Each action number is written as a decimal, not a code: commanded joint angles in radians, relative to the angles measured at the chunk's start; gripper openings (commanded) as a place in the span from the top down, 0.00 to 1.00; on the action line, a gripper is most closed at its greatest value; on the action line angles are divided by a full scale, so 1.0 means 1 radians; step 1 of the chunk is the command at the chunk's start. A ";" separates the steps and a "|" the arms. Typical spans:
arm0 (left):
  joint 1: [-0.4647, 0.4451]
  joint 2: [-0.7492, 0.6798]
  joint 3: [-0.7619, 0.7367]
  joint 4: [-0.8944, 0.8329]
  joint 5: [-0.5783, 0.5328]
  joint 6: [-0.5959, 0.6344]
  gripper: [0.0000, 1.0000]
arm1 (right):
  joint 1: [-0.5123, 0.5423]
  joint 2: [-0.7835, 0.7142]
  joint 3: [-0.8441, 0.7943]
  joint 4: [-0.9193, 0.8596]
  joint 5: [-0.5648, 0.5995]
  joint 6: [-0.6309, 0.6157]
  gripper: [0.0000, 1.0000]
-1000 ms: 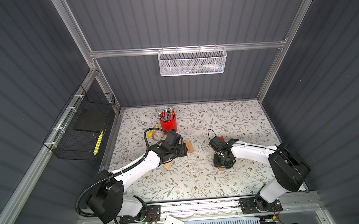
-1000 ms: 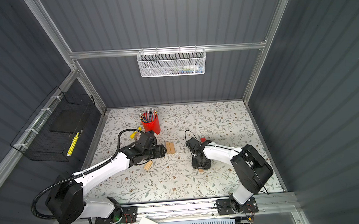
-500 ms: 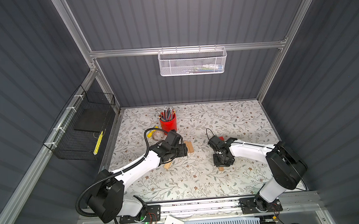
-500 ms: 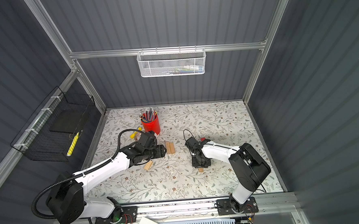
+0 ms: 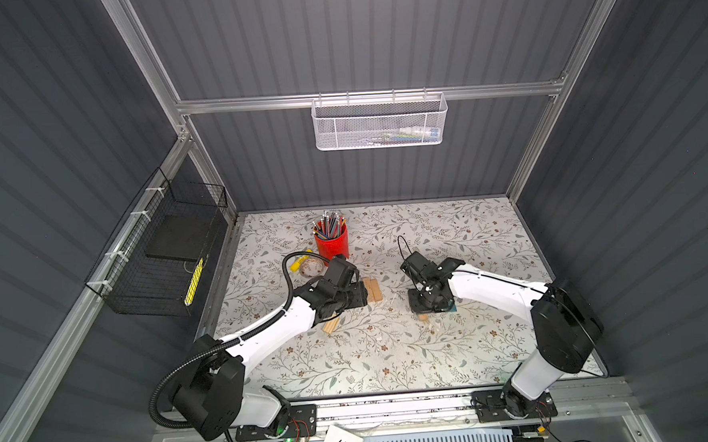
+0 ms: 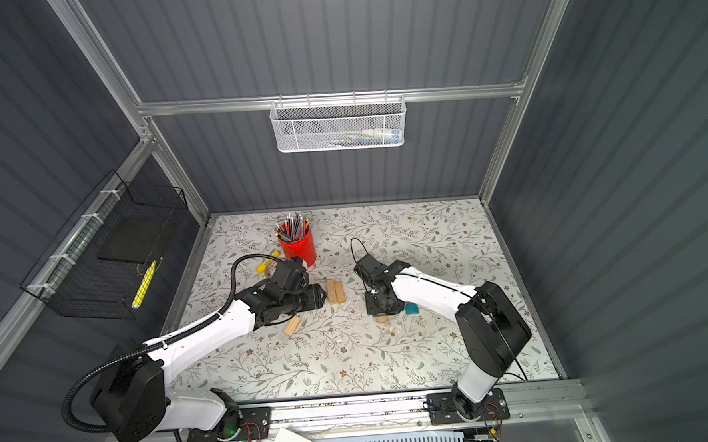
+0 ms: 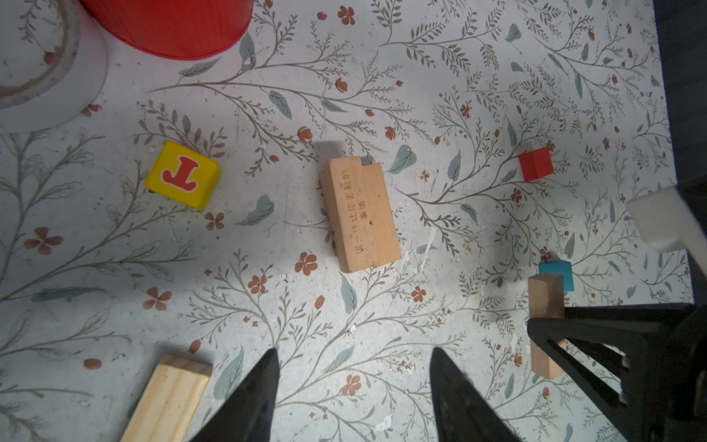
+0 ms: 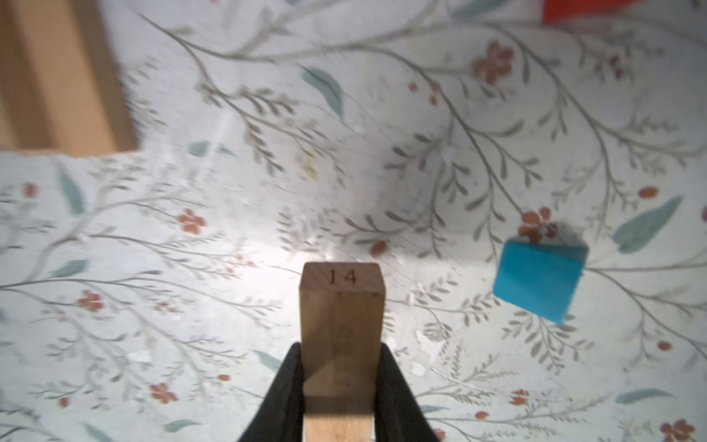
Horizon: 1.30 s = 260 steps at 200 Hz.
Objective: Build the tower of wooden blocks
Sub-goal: 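Grasp block 14 with the right gripper and lift it upright, then carry block 14 with the right gripper to the upright blocks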
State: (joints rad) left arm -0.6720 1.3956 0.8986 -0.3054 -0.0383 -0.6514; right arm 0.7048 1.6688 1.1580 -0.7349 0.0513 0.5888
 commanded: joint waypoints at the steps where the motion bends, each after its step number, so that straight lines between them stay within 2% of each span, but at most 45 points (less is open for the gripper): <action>1: 0.041 -0.025 0.002 0.037 0.046 -0.013 0.40 | 0.020 0.070 0.100 -0.031 -0.031 -0.046 0.79; 39: 0.117 -0.004 -0.041 0.132 0.146 -0.063 0.49 | 0.036 0.206 0.278 -0.035 -0.075 -0.069 0.79; 70: 0.139 0.018 -0.063 0.172 0.158 -0.103 0.54 | 0.044 0.288 0.372 -0.036 -0.084 -0.081 0.79; 163: 0.147 0.020 -0.077 0.152 0.137 -0.105 0.55 | 0.043 0.432 0.523 -0.073 -0.087 -0.097 0.81; 260: 0.151 0.023 -0.085 0.150 0.133 -0.103 0.56 | 0.042 0.483 0.563 -0.082 -0.088 -0.091 0.82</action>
State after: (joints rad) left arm -0.5282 1.4170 0.8215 -0.1406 0.0982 -0.7532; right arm 0.7452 2.1277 1.6932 -0.7925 -0.0391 0.5045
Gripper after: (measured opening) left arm 0.444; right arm 0.274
